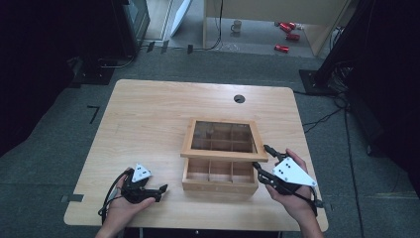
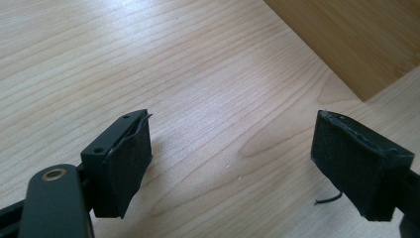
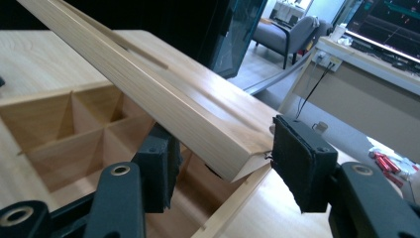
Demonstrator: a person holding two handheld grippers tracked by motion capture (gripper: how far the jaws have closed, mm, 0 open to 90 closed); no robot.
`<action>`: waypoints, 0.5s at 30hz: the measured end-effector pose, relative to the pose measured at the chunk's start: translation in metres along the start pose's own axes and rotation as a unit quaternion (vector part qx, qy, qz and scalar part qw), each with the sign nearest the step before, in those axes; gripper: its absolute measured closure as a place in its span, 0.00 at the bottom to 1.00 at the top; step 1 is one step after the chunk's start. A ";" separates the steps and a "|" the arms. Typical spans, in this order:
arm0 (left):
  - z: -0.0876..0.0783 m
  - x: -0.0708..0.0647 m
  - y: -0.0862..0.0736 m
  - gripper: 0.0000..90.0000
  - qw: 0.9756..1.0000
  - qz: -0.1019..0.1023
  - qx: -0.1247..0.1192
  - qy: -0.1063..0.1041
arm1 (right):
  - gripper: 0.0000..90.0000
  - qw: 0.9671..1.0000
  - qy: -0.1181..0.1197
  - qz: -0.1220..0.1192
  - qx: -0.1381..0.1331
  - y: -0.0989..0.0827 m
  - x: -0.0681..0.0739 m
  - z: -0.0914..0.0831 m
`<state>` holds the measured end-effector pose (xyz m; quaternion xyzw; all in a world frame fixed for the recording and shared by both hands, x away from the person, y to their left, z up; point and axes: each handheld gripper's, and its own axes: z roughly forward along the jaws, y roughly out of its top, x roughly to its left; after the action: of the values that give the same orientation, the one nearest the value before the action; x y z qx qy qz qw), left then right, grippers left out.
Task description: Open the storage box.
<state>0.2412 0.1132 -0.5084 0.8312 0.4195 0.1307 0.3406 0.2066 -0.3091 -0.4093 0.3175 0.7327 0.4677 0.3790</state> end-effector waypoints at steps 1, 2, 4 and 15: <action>0.001 0.000 0.000 0.18 1.000 -0.002 0.001 -0.001 | 0.52 1.000 -0.002 -0.002 -0.004 0.005 -0.005 0.004; 0.001 0.001 -0.001 0.18 1.000 -0.002 0.002 -0.001 | 0.52 1.000 -0.003 -0.002 -0.006 0.006 -0.006 0.005; 0.001 0.001 -0.001 0.18 1.000 -0.003 0.003 -0.001 | 0.54 1.000 -0.004 -0.003 -0.009 0.009 -0.008 0.008; 0.002 0.003 -0.001 0.18 1.000 -0.001 0.002 -0.002 | 0.61 1.000 0.003 -0.016 -0.018 0.026 -0.031 0.026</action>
<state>0.2433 0.1151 -0.5111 0.8318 0.4196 0.1283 0.3400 0.2477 -0.3131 -0.3844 0.2973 0.7301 0.4758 0.3901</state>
